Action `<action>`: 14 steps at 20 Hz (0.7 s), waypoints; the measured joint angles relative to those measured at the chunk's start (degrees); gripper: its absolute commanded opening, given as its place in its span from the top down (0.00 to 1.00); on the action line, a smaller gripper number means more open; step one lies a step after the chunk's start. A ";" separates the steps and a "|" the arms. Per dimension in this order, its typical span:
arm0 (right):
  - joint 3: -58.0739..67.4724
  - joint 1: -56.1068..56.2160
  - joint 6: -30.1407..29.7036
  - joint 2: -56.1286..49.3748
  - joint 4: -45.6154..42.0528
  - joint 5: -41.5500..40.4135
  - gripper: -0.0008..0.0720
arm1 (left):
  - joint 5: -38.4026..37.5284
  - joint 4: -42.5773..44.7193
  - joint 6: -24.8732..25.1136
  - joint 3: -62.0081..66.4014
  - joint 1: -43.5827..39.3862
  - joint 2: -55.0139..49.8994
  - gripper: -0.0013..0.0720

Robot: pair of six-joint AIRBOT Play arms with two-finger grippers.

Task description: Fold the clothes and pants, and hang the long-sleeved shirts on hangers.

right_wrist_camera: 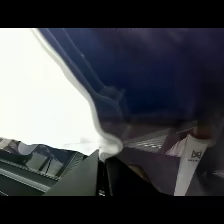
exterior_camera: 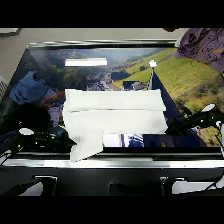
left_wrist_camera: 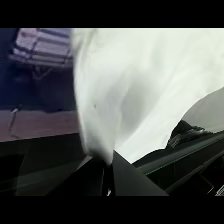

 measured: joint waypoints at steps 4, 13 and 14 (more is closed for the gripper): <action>-0.15 0.00 0.04 3.41 -4.66 -0.50 0.96 | -1.84 0.52 -0.04 0.00 1.86 4.24 0.96; -4.44 0.00 2.21 19.50 -4.07 2.34 0.96 | -10.93 8.94 -7.26 2.21 3.89 22.53 0.96; -4.35 0.00 2.19 20.22 -2.64 1.70 0.96 | -10.69 9.03 -7.45 3.45 3.87 22.64 0.96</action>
